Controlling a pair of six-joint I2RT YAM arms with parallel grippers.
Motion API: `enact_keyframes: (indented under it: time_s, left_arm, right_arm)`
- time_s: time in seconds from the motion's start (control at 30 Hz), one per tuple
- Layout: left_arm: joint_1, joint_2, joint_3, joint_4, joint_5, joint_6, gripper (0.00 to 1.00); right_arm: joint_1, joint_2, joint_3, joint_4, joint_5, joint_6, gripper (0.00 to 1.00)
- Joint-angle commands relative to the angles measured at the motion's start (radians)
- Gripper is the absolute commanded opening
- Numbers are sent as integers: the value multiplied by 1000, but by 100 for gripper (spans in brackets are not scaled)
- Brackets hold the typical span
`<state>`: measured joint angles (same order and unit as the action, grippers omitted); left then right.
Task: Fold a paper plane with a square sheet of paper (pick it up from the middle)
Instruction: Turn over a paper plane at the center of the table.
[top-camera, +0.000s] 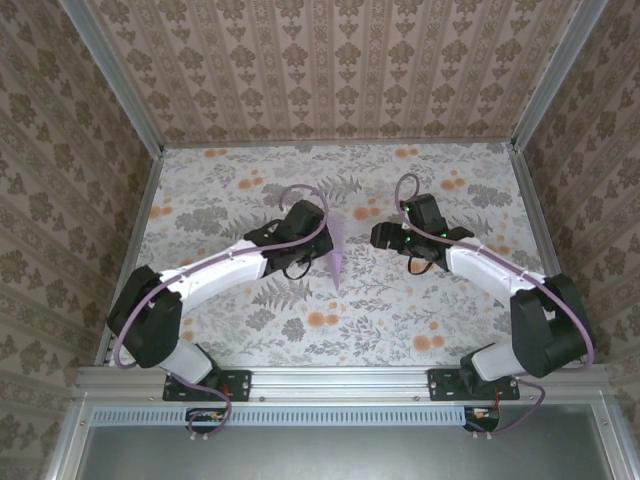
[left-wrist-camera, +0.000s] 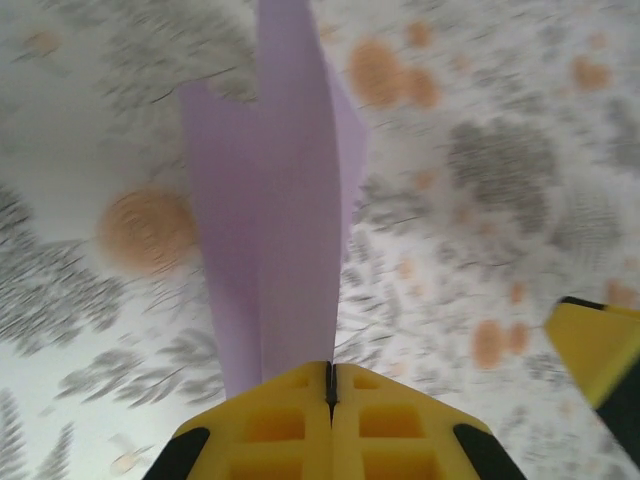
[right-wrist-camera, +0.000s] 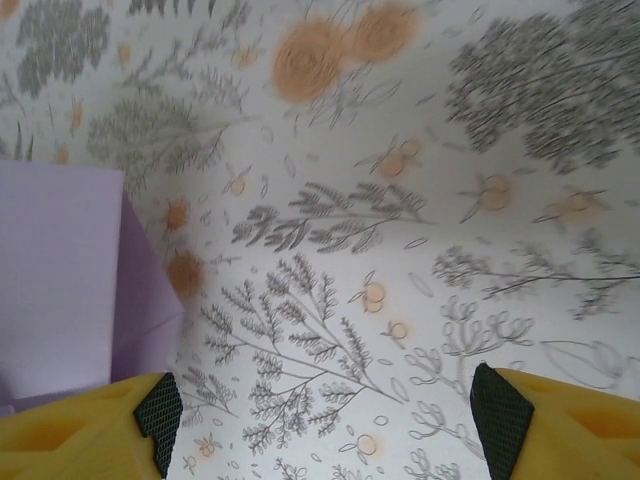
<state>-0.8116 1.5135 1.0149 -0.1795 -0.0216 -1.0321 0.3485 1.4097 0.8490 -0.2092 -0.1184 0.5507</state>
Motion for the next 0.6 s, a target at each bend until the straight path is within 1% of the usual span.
enact_keyframes:
  time_s: [0.0,0.1,0.23,0.33,0.47,0.57]
  left_arm:
    - [32,-11,-80,165,105,34,0]
    - [49,8,-139,254,162,6,0]
    - [60,56,-180,285,182,1,0]
    - [65,81,-220,324,188,-15,0]
    - [65,88,-268,327,161,-41,0]
    - [61,54,-357,400,127,-81,0]
  right_arm:
    - [-2,-56,-29,-45,29,23,81]
    - [-1,-58,-43,-25,-39,22,80]
    - [1,-60,-76,38,-146,25,79]
    - [23,-50,-92,81,-226,22,77]
    - [100,-5,-83,92,-253,12,70]
    - [189,43,-49,77,-232,4,62]
